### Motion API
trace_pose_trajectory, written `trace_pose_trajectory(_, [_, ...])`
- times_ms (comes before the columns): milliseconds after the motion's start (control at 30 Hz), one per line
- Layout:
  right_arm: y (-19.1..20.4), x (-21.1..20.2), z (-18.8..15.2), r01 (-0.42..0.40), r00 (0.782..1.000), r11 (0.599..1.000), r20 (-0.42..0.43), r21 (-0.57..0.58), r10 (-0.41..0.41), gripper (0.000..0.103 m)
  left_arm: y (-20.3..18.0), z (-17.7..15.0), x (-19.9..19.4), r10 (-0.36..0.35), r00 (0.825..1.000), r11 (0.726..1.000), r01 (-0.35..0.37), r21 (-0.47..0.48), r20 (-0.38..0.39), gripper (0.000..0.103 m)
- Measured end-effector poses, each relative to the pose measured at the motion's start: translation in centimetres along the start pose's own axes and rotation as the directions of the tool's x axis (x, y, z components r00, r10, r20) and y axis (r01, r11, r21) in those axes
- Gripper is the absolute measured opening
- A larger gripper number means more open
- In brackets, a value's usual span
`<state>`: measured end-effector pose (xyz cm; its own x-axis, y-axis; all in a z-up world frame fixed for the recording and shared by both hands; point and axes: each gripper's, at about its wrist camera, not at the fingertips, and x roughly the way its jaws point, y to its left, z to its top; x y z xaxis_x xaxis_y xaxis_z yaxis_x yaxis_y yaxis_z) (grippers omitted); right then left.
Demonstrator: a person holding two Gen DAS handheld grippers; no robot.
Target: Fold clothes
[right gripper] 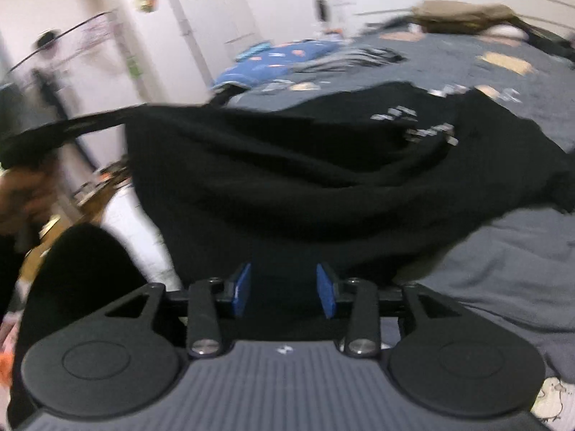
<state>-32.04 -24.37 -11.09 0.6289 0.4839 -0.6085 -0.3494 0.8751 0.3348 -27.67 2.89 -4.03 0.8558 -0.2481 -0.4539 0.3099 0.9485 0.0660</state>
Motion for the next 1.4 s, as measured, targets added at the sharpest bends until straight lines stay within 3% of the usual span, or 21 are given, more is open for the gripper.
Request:
trace_pose_trajectory(133, [-3.2,0.5,1.3,0.099,0.994,0.988,0.031,0.119,-0.103,0.04,-0.5,-0.3,0.5,-0.008,0.996,0.998,0.013,0.058,-0.092,0.002])
trace_pose_trajectory(267, [-7.4,0.5,3.3,0.203,0.974,0.952,0.054,0.228,-0.22,0.04,-0.9,-1.1,0.5,-0.01,0.973,0.991,0.04,0.127,-0.23,0.003])
trace_pose_trajectory(400, [-10.8,0.5,5.4,0.234,0.958,0.922,0.087,0.31,-0.272,0.04,0.8,-0.5,-0.6,0.013,0.976,0.997,0.004,0.078,-0.217,0.008])
trace_pose_trajectory(567, [-15.1,1.3,7.3,0.275,0.94,0.878,0.082,0.393,-0.331,0.04,3.9,1.4,-2.4,0.063,0.987,0.998,-0.066,-0.011,-0.147,0.04])
trace_pose_trajectory(700, [-18.7,2.3,7.4,0.287,0.934,0.818,0.045,0.498,-0.355,0.04,4.5,2.1,-1.4,-0.007,0.991,0.996,-0.005,-0.09,-0.134,0.043])
trace_pose_trajectory(867, [-19.7,3.6,4.6,0.188,0.969,0.753,0.005,0.63,-0.246,0.04,2.5,1.9,4.9,-0.094,0.983,0.987,0.071,-0.146,-0.157,0.043])
trace_pose_trajectory(933, [-19.3,4.2,4.2,0.166,0.977,0.755,-0.003,0.635,-0.212,0.04,1.8,2.0,8.2,-0.13,0.976,0.979,0.098,-0.18,-0.172,0.043])
trace_pose_trajectory(1167, [-19.3,6.3,4.5,0.174,0.979,0.761,-0.024,0.625,-0.203,0.04,0.7,1.3,19.8,-0.211,0.937,0.947,0.126,-0.295,-0.278,0.043])
trace_pose_trajectory(1400, [-20.7,7.8,4.8,0.18,0.978,0.737,-0.034,0.652,-0.208,0.04,1.3,-0.1,26.1,-0.294,0.899,0.897,0.142,-0.419,-0.324,0.043])
